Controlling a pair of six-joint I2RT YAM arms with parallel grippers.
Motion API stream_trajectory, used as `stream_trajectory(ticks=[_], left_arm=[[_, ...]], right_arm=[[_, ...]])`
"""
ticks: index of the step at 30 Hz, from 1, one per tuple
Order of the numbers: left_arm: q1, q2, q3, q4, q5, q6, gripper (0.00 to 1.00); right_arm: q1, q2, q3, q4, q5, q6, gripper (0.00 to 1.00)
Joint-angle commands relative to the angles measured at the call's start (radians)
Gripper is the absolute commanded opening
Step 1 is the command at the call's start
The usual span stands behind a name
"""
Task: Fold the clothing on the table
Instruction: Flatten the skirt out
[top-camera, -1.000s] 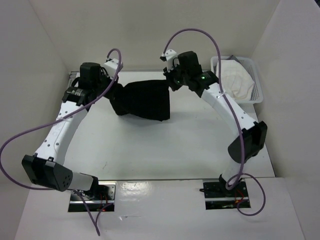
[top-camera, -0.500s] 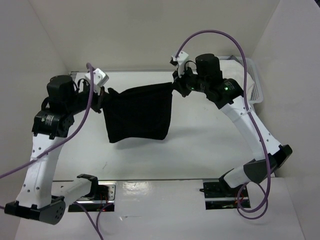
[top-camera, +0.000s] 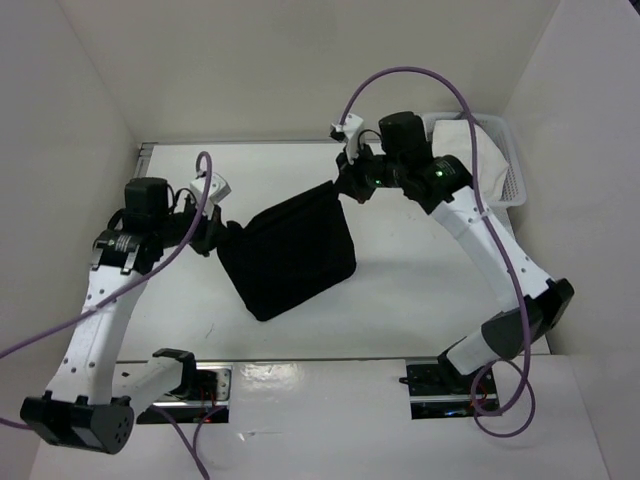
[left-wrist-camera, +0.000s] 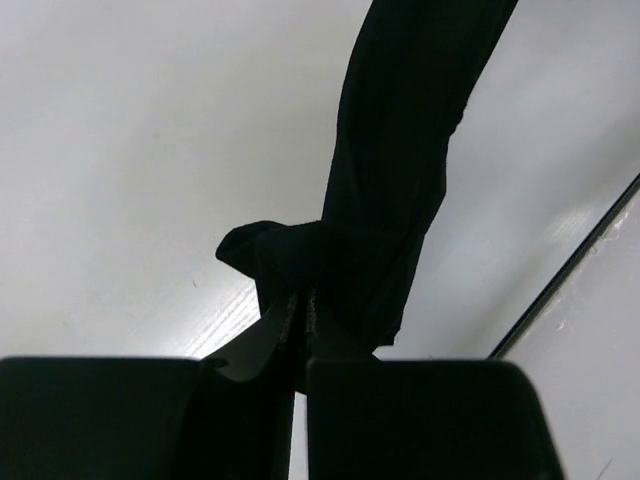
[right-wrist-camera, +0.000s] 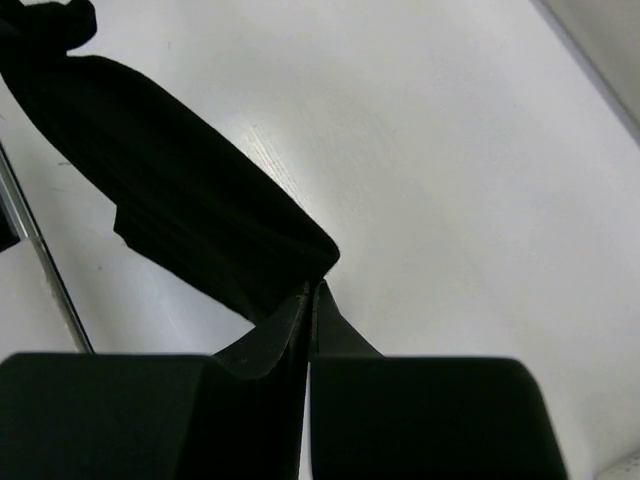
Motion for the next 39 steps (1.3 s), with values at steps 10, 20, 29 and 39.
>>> stream_trajectory(ticks=[10, 20, 29, 39], left_arm=[[0.011, 0.338, 0.121, 0.214, -0.212, -0.071, 0.0], [0.011, 0.506, 0.307, 0.274, -0.312, -0.145, 0.0], [0.011, 0.294, 0.306, 0.142, -0.26, -0.042, 0.0], [0.098, -0.052, 0.136, 0.022, -0.106, 0.049, 0.0]], right_arm=[[-0.003, 0.345, 0.125, 0.16, 0.159, 0.072, 0.0], [-0.003, 0.471, 0.323, 0.174, 0.225, 0.091, 0.0], [-0.003, 0.266, 0.26, 0.108, 0.107, 0.049, 0.0], [-0.003, -0.007, 0.143, -0.044, -0.075, -0.086, 0.0]])
